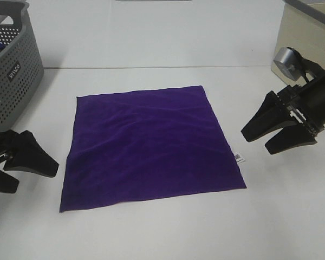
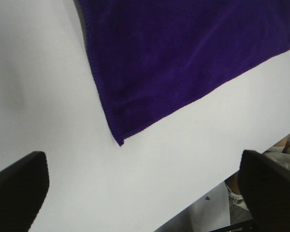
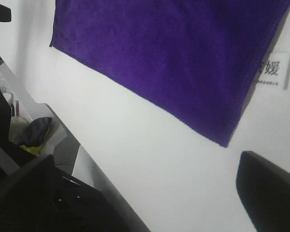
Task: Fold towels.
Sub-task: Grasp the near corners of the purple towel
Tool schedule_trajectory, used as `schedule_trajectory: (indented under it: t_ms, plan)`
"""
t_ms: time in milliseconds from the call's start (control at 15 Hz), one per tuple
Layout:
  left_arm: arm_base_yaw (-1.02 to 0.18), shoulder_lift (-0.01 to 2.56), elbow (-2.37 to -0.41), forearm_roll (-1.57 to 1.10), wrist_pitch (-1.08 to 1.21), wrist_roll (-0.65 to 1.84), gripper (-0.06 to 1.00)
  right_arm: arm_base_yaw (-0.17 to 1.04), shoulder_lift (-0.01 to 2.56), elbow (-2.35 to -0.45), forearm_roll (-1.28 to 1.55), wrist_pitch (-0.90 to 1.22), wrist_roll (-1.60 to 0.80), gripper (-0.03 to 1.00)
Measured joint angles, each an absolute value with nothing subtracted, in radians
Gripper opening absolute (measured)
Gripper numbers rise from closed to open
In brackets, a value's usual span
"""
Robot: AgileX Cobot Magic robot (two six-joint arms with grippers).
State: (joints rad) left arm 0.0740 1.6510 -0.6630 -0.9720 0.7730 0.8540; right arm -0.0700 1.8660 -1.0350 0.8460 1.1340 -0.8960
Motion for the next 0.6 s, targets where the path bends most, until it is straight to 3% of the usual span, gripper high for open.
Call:
schedule_trajectory:
  t_ms: [600]
  plan:
    - [0.074, 1.870, -0.667, -1.186, 0.730, 1.124, 0.99, -0.132, 2.116, -1.077, 0.928, 1.038, -0.973, 0.95]
